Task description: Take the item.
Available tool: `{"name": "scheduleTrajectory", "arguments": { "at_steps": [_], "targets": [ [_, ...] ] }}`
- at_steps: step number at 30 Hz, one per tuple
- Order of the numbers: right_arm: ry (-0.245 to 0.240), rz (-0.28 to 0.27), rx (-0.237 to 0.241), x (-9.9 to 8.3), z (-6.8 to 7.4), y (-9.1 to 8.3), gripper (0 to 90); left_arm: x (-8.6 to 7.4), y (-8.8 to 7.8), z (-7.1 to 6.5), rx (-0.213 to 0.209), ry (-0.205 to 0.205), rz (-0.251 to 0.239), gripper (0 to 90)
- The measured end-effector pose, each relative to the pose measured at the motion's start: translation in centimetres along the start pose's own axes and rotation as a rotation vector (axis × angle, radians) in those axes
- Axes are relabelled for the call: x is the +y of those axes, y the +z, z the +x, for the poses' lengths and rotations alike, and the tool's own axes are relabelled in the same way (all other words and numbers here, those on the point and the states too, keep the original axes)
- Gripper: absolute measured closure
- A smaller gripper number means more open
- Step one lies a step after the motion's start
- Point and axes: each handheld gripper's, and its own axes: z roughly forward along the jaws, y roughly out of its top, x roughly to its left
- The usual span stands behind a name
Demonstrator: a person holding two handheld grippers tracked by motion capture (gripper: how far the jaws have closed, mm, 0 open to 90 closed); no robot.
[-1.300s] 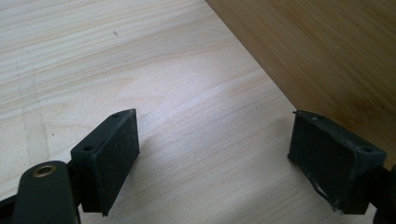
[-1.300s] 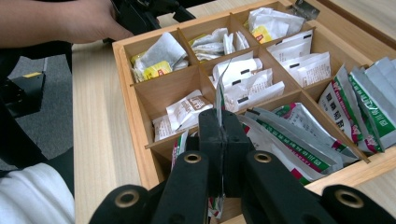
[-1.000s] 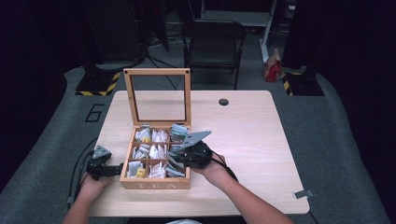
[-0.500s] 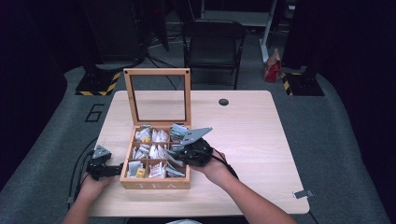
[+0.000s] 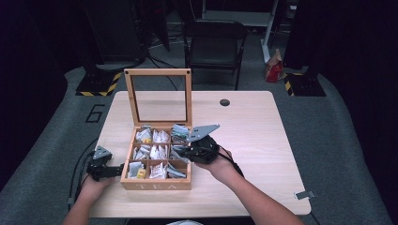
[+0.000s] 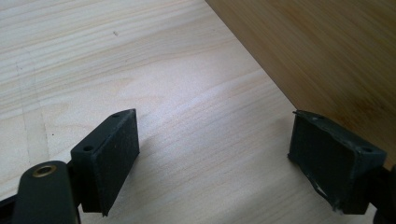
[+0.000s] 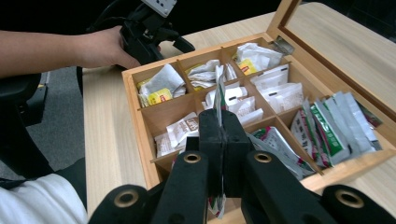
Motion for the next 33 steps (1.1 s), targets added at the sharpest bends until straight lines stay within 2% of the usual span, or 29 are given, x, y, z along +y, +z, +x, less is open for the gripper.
{"name": "scheduleTrajectory", "arguments": {
  "at_steps": [8, 9, 11, 16, 22, 24, 33],
  "targets": [
    [-0.004, -0.012, -0.023, -0.2, -0.9, -1.1, 89.8, 0.0, 0.0, 0.0, 0.0, 0.0, 0.0, 15.6],
    [0.015, -0.013, -0.026, -0.3, -1.0, -1.4, 89.7, 0.0, 0.0, 0.0, 0.0, 0.0, 0.0, 15.6],
    [0.007, -0.015, -0.029, -0.3, -1.2, -1.5, 89.8, 0.0, 0.0, 0.0, 0.0, 0.001, -0.001, 15.6],
    [0.033, -0.014, -0.051, -0.4, -1.7, -2.1, 89.7, 0.0, 0.0, 0.0, 0.001, 0.003, 0.001, 15.7],
    [0.032, -0.015, -0.068, -0.6, -2.3, -2.8, 89.8, 0.0, 0.0, 0.0, 0.001, 0.002, -0.001, 15.6],
    [0.047, -0.023, -0.085, -0.8, -2.7, -3.3, 89.8, 0.0, 0.0, 0.0, 0.001, 0.002, -0.001, 15.6],
    [0.058, -0.021, -0.129, -1.3, -3.5, -4.7, 89.7, 0.0, -0.1, 0.0, -0.003, 0.004, 0.009, 15.6]
  ]
}}
